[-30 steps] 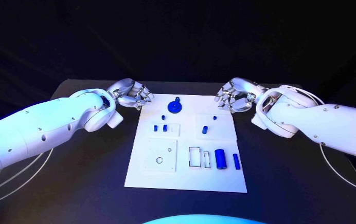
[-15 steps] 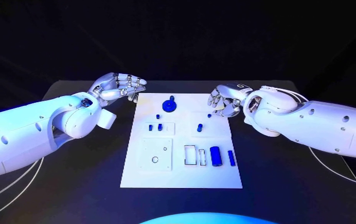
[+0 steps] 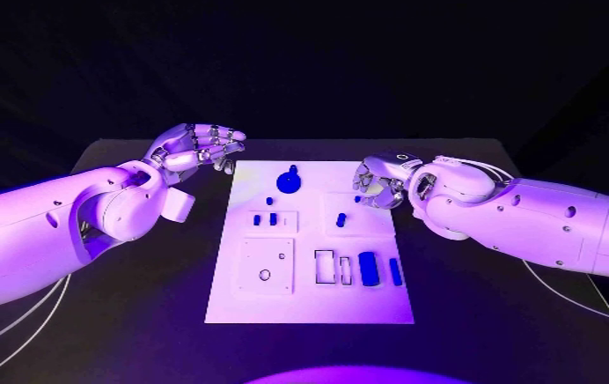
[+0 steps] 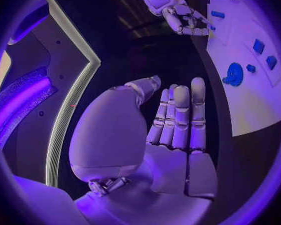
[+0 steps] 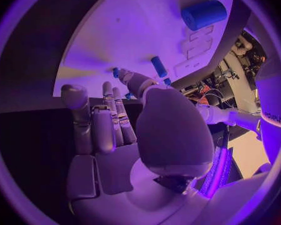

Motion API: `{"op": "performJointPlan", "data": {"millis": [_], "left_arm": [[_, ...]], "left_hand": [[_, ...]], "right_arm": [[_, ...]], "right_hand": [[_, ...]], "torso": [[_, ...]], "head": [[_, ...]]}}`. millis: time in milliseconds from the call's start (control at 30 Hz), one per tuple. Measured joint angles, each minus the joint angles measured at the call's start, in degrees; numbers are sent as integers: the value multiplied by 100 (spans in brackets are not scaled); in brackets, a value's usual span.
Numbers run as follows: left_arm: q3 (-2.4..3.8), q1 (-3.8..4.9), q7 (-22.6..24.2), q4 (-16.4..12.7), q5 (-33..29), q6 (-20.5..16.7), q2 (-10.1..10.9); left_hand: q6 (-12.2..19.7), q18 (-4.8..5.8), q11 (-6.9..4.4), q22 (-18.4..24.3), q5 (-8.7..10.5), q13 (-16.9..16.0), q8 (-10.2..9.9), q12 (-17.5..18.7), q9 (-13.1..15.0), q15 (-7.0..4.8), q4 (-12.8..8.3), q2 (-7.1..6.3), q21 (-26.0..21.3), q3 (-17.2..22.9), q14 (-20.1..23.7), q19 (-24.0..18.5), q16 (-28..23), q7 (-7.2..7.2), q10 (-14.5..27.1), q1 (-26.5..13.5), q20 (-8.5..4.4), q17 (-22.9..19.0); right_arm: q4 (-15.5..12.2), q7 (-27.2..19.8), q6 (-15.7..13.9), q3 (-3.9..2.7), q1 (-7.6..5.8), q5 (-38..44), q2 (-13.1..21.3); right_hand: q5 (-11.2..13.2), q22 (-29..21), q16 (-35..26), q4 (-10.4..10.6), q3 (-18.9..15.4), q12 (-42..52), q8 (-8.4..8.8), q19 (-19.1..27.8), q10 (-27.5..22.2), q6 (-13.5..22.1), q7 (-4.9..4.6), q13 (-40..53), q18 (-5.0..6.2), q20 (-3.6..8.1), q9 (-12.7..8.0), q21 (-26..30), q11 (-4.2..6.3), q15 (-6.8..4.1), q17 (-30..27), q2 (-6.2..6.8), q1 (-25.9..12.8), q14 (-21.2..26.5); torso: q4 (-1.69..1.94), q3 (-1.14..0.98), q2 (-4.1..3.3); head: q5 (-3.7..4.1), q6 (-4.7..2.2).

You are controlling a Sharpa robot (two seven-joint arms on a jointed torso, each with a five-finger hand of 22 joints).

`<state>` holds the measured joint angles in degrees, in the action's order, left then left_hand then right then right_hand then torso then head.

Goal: Assemble the parts on the task board

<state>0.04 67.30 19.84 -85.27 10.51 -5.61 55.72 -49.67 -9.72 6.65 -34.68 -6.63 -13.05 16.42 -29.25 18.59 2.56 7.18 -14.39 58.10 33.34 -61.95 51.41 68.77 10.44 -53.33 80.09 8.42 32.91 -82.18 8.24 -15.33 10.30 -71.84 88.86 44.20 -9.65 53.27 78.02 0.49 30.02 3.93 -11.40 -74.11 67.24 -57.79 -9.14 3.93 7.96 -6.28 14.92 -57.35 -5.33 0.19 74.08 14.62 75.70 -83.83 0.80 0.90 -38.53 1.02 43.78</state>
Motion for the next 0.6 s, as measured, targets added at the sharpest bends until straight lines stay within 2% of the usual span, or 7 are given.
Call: {"op": "performJointPlan", "data": {"millis": [300, 400, 500, 600], "left_arm": [[0, 0, 31, -25, -96, 0, 14], [0, 1, 35, -28, -112, 0, 16], [0, 1, 36, -28, -122, -1, 17], [0, 1, 36, -29, -129, -1, 18]], "left_hand": [[31, 0, 21, 15, -15, 7, -6, 0, 0, 0, -6, 0, -3, -6, 0, 8, 0, -11, 21, 0, 8, -16], [31, 0, 21, 16, -22, 7, -6, 0, 0, 0, -6, 0, -3, -6, 0, 8, 0, -11, 21, 0, 8, -16], [51, 0, 21, 16, -22, 7, -6, 0, 0, 0, -6, 0, -26, -6, 0, 8, 0, 9, 21, 0, 8, -16], [52, 0, 21, 23, -22, 7, -6, 0, 0, 0, -6, 0, -26, -6, 0, 8, 0, 9, 21, 0, 8, -16]], "right_arm": [[126, 17, 31, 5, 82, 50, -127], [163, 18, 35, 5, 100, 53, -162], [188, 18, 39, 5, 118, 53, -191], [211, 18, 39, -2, 126, 52, -217]], "right_hand": [[0, 221, 155, 69, 68, 0, 0, -40, 29, 0, 0, 10, 0, 2, 45, -205, -14, 0, 88, -1, 1, 0], [0, 275, 188, 69, 101, 0, 0, -47, 63, 0, 0, 10, 0, 10, 60, -239, 2, 0, 88, -32, 32, 0], [0, 332, 226, 83, 181, 0, 0, -61, 124, -45, 44, 8, 0, 23, 86, -301, 22, 0, 88, -61, 61, 0], [0, 376, 248, 109, 219, 0, -35, -60, 137, -79, 34, 14, 0, 23, 105, -320, 33, 0, 88, -115, 52, 0]], "torso": [[1, -5, -5], [3, -8, -7], [3, -9, -7], [1, -11, -5]], "head": [[-15, 7], [-20, 15], [-26, 24], [-35, 31]]}}
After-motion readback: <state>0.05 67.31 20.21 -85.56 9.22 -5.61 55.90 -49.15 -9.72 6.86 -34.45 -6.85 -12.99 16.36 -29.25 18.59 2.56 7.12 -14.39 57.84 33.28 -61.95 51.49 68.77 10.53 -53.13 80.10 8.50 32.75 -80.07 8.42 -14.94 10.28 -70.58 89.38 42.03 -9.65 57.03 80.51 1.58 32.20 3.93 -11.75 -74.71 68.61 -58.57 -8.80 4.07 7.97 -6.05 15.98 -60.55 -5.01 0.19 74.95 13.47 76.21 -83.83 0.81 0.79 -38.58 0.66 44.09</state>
